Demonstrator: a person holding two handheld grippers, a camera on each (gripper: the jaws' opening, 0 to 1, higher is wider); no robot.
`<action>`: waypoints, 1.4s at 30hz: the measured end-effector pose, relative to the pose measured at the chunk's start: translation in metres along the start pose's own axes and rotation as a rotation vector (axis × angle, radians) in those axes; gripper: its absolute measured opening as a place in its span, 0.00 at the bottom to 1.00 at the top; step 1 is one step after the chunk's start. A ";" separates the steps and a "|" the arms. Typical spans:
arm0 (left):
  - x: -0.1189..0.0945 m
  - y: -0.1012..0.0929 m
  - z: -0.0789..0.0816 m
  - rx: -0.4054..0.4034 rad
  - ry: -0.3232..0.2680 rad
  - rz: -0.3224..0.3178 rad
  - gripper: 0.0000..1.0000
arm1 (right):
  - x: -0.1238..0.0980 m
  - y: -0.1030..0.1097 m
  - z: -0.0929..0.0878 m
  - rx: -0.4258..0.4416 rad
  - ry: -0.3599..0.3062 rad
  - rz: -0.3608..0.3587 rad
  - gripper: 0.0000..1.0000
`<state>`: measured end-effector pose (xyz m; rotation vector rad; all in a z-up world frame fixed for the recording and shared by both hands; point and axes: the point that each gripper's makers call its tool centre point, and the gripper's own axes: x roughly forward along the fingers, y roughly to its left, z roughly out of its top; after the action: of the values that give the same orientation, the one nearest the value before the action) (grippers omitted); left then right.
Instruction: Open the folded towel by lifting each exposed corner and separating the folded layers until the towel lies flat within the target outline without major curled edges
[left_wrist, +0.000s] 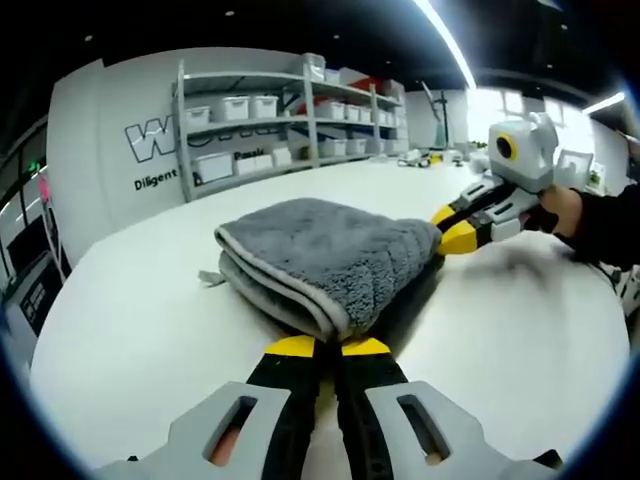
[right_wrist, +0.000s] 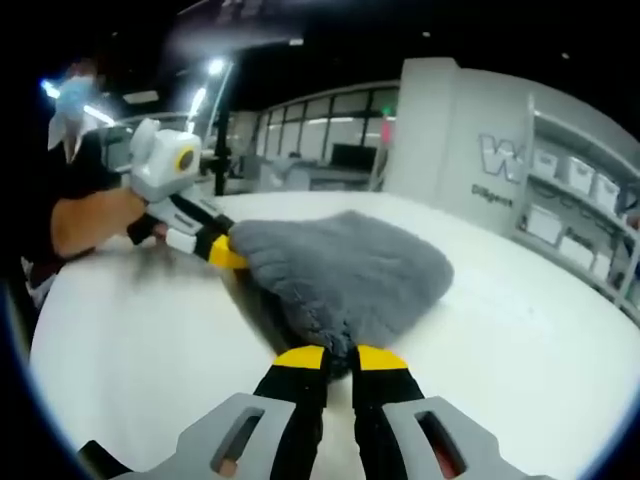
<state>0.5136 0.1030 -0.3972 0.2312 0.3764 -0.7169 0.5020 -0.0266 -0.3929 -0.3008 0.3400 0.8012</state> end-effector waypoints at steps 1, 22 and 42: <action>-0.001 -0.001 -0.001 -0.001 0.003 -0.001 0.04 | -0.002 0.002 -0.001 0.002 0.004 0.002 0.03; -0.041 -0.045 -0.017 -0.001 0.022 -0.034 0.04 | -0.042 0.044 -0.014 0.001 0.028 0.003 0.03; -0.071 -0.074 -0.030 0.003 0.021 -0.061 0.04 | -0.071 0.079 -0.023 -0.006 0.020 0.004 0.03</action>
<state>0.4069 0.1011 -0.4009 0.2313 0.4036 -0.7759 0.3930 -0.0293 -0.3957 -0.3138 0.3572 0.8042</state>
